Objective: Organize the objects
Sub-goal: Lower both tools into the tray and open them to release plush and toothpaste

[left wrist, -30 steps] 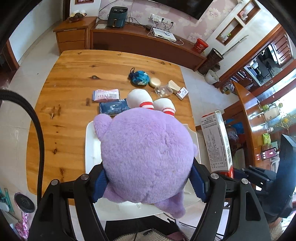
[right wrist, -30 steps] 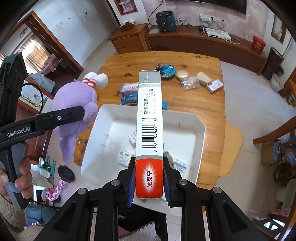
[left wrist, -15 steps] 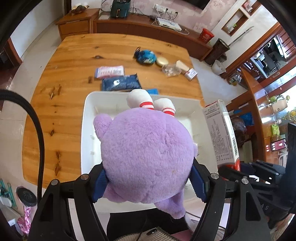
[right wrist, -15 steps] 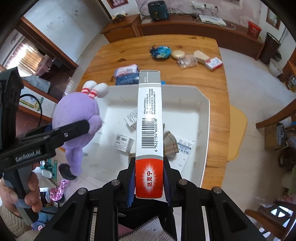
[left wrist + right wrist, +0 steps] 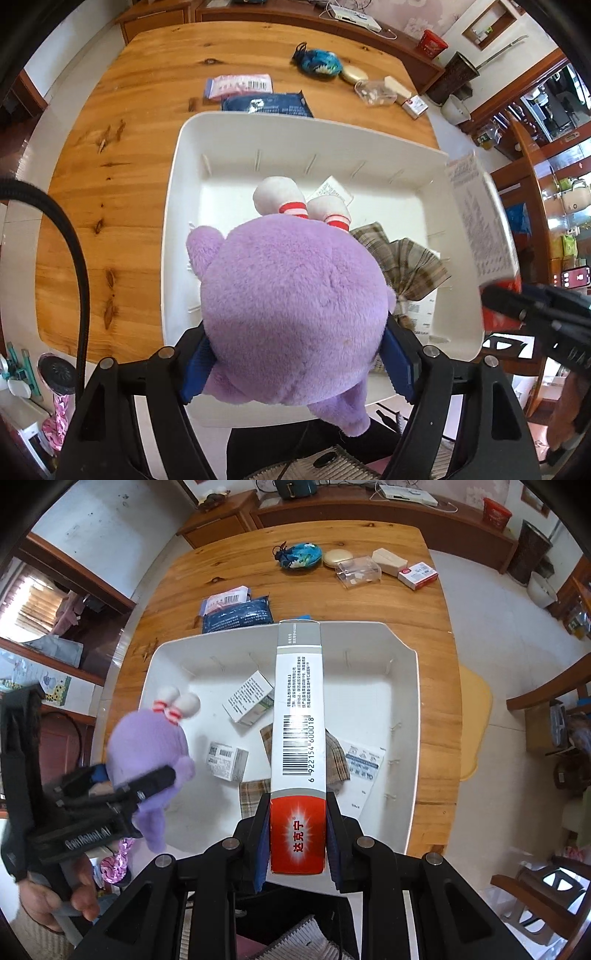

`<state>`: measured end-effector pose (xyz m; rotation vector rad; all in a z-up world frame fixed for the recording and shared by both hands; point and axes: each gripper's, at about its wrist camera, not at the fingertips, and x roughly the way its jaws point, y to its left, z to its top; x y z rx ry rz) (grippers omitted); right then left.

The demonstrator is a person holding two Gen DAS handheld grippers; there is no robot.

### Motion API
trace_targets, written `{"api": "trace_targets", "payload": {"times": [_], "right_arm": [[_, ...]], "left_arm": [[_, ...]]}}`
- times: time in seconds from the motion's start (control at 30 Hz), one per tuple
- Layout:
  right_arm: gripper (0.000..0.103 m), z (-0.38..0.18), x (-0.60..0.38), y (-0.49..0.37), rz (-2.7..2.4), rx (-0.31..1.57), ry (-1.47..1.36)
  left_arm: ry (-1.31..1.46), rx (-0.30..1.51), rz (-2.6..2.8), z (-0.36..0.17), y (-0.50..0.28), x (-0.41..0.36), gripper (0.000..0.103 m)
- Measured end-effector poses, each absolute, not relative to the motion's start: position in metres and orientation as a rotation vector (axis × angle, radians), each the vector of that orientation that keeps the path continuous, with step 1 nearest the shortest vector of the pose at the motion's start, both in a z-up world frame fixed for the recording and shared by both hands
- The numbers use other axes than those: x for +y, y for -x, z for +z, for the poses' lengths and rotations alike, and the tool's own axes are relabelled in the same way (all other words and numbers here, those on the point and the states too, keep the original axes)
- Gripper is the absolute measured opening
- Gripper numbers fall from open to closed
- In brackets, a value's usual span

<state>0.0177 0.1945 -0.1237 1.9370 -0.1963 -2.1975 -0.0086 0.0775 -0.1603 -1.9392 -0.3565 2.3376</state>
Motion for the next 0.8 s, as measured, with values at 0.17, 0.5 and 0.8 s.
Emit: {"api": "trace_targets", "payload": {"times": [0.17, 0.5, 0.8], "right_arm": [[0.026, -0.131, 0.190, -0.002, -2.177, -0.292, -1.988], [0.026, -0.148, 0.205, 0.014, -2.186, -0.615, -2.074], [0.027, -0.156, 0.210, 0.043, -2.193, -0.619, -2.002]], "left_arm": [[1.965, -0.343, 2.325, -0.166, 0.006, 0.077, 0.081], [1.971, -0.362, 2.334, -0.169, 0.001, 0.073, 0.082], [1.973, -0.385, 2.289, -0.178, -0.001, 0.067, 0.083]]}}
